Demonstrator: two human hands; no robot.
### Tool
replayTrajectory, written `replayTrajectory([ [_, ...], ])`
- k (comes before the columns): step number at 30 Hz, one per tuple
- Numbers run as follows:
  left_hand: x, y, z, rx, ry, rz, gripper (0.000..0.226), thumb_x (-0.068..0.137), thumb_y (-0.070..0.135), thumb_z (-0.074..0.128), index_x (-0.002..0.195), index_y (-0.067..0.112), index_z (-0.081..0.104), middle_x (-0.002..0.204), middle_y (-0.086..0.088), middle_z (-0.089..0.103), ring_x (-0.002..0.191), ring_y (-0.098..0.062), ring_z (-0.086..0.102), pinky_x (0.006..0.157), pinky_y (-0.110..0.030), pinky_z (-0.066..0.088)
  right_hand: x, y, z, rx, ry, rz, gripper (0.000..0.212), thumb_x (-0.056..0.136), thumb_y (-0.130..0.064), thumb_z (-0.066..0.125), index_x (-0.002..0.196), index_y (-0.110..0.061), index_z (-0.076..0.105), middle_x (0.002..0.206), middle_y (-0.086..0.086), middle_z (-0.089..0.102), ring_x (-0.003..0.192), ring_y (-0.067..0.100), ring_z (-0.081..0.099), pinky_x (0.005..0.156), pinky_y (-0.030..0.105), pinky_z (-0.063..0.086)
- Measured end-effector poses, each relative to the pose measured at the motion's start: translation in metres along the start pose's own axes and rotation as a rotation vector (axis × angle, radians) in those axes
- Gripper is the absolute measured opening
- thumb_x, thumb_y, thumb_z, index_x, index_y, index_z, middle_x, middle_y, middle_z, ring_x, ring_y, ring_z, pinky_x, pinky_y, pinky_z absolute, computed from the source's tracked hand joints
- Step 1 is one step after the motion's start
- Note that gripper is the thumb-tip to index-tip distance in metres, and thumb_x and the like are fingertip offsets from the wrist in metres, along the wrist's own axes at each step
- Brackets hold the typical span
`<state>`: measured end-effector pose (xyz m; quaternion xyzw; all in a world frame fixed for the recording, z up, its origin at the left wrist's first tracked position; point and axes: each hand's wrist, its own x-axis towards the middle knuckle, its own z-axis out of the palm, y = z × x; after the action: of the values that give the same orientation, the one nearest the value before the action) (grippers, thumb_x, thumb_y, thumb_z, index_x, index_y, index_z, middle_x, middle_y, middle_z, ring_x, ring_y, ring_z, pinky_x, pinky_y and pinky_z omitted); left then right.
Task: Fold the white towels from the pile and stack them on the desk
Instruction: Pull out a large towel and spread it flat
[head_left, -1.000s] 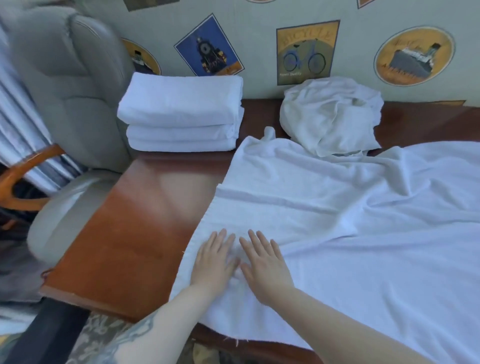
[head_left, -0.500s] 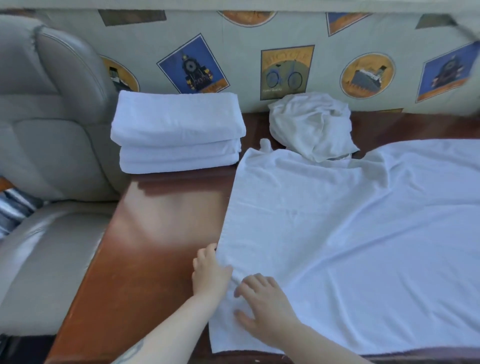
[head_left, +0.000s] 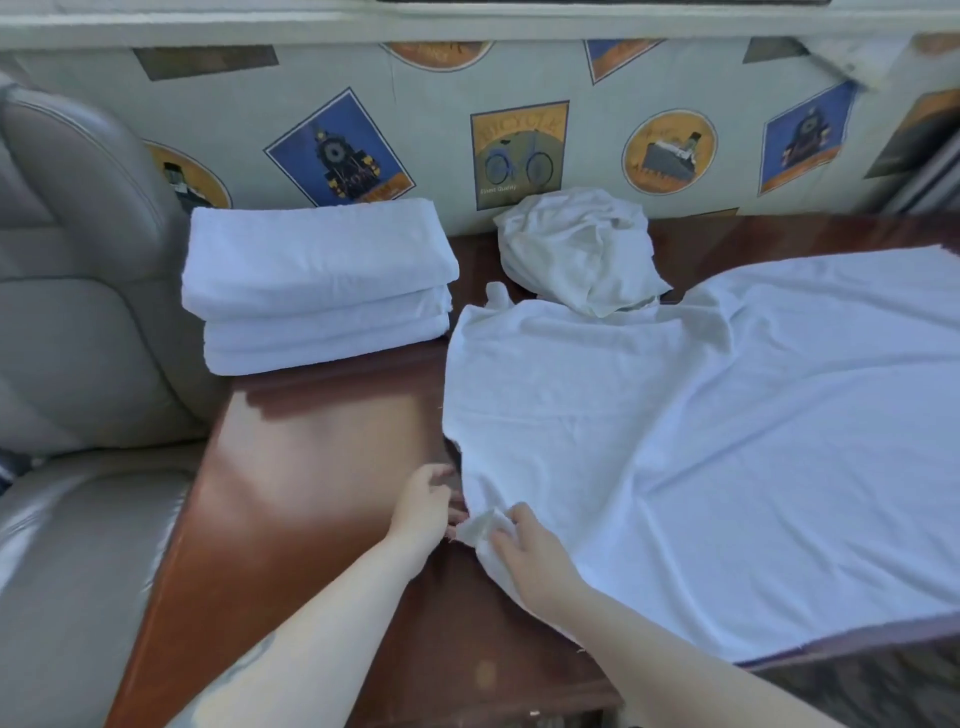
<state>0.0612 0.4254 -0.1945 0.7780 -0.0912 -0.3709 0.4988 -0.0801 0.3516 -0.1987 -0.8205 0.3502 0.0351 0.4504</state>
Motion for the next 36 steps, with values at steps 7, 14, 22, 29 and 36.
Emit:
replayTrajectory([
  [7, 0.020, 0.001, -0.005, 0.353, -0.173, 0.182, 0.073, 0.088, -0.008, 0.035, 0.143, 0.040, 0.040, 0.093, -0.002, 0.065, 0.072, -0.016, 0.061, 0.071, -0.028, 0.054, 0.000, 0.002, -0.018, 0.620, -0.129, 0.365, 0.024, 0.099, -0.042, 0.043, 0.094, -0.021, 0.052, 0.093, -0.005, 0.052, 0.087, 0.012, 0.049, 0.080, 0.026, 0.038],
  [14, 0.042, 0.020, -0.009, 0.521, -0.043, 0.209, 0.037, 0.098, 0.005, 0.043, 0.130, 0.018, 0.057, 0.125, -0.007, 0.061, 0.107, -0.022, 0.058, 0.091, -0.030, 0.045, -0.007, 0.002, -0.053, 0.432, -0.505, 0.300, 0.026, 0.052, -0.033, 0.083, 0.062, -0.025, 0.060, 0.077, -0.010, 0.060, 0.079, 0.014, 0.057, 0.075, 0.026, 0.041],
  [22, 0.064, 0.048, 0.003, -0.165, 0.108, -0.231, 0.070, 0.084, 0.030, 0.076, 0.139, 0.003, 0.043, 0.130, -0.009, 0.055, 0.110, -0.030, 0.057, 0.091, -0.040, 0.049, -0.011, 0.005, -0.059, 0.553, -0.783, 0.417, 0.023, 0.057, -0.011, 0.074, 0.079, -0.020, 0.074, 0.079, -0.005, 0.070, 0.075, 0.012, 0.067, 0.071, 0.019, 0.049],
  [29, 0.065, 0.085, -0.010, -0.400, -0.095, -0.374, 0.037, 0.086, 0.028, 0.074, 0.115, 0.007, 0.067, 0.106, -0.012, 0.070, 0.095, -0.030, 0.066, 0.097, -0.043, 0.050, -0.006, 0.008, -0.052, 0.734, -0.464, 0.395, 0.021, 0.054, -0.022, 0.080, 0.074, -0.017, 0.075, 0.082, 0.004, 0.071, 0.075, 0.016, 0.067, 0.070, 0.021, 0.048],
  [36, 0.083, 0.126, -0.068, -0.541, 0.085, -0.126, 0.009, 0.093, 0.019, 0.062, 0.090, 0.013, 0.067, 0.080, -0.001, 0.074, 0.061, -0.015, 0.068, 0.067, -0.027, 0.052, -0.005, -0.004, -0.054, 0.811, -0.420, 0.383, 0.032, 0.061, -0.032, 0.080, 0.086, -0.015, 0.069, 0.081, 0.000, 0.065, 0.073, 0.013, 0.063, 0.067, 0.021, 0.045],
])
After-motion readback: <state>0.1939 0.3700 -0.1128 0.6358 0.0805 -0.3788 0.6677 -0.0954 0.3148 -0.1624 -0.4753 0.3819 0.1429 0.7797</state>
